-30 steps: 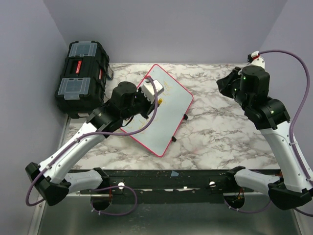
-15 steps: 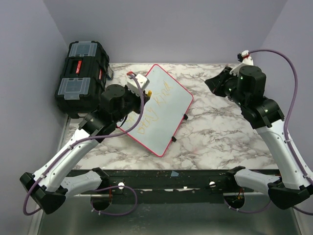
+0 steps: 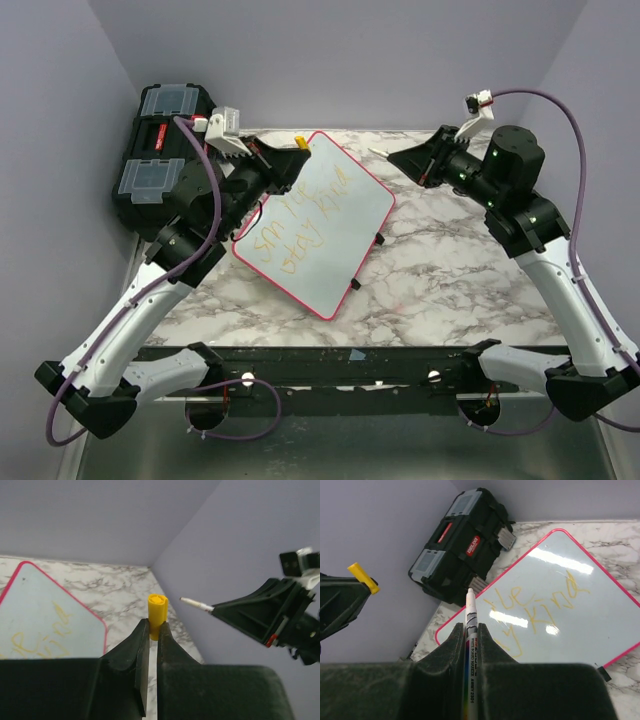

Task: Write a sentence on the whiteboard
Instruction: Insert the whiteboard marker without the cap into the pen cap.

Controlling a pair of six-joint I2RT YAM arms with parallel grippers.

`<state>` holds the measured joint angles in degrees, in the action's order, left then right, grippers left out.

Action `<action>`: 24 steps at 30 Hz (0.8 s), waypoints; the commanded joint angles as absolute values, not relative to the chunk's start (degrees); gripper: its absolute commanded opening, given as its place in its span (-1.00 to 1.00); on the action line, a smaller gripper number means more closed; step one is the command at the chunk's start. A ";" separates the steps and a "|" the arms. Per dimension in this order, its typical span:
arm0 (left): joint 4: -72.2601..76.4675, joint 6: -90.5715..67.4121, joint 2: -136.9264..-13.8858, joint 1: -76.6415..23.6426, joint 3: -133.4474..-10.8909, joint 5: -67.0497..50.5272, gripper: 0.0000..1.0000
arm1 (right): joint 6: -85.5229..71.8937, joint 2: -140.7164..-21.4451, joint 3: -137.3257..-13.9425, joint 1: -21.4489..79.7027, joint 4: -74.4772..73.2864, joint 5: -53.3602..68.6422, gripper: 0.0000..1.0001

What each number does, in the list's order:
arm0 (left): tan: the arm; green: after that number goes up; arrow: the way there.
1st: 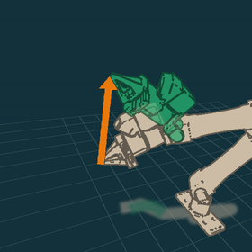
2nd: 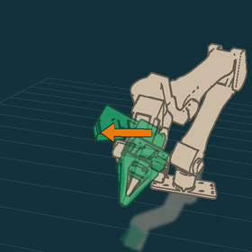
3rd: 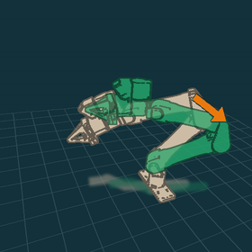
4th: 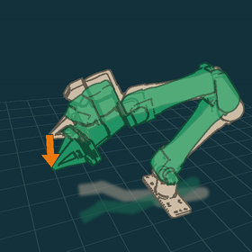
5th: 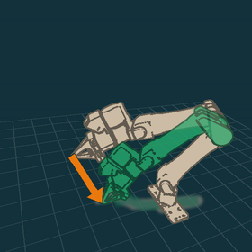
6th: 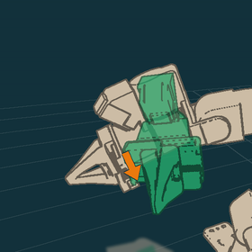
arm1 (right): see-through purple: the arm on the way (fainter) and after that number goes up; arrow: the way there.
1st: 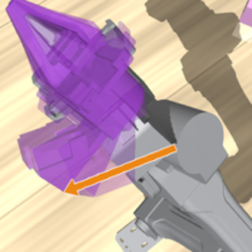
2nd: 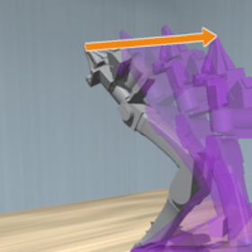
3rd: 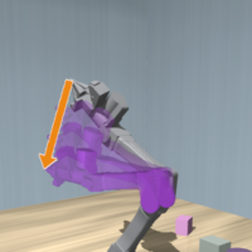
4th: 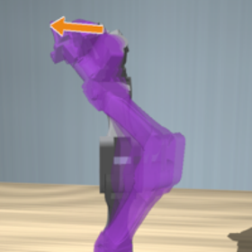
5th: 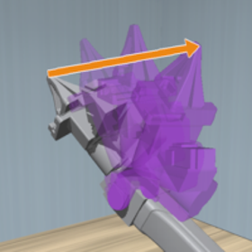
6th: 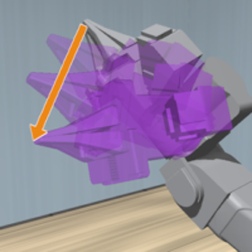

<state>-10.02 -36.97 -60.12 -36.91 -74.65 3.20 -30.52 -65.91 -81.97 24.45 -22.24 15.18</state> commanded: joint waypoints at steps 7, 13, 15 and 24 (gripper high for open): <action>11.52 -65.35 -61.18 -34.54 -67.97 0.03 -1.00 | -33.16 -64.81 -80.10 24.81 -10.94 24.88 -0.99; 10.52 -75.74 -62.77 -34.54 -69.44 1.41 -1.00 | -33.83 -64.16 -78.24 24.84 -5.40 28.02 -0.99; 9.57 -80.14 -63.58 -34.52 -69.81 0.96 -1.00 | -33.75 -64.37 -77.96 24.86 -3.80 28.93 -0.99; -2.69 -93.32 -66.66 -34.54 -76.23 -3.32 -1.00 | -30.15 -66.55 -80.41 24.87 -1.20 33.40 -0.99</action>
<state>4.71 -84.47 -65.73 -34.83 -71.44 -0.03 -32.42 -65.34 -78.70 24.45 -3.70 29.50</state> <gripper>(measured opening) 0.060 0.111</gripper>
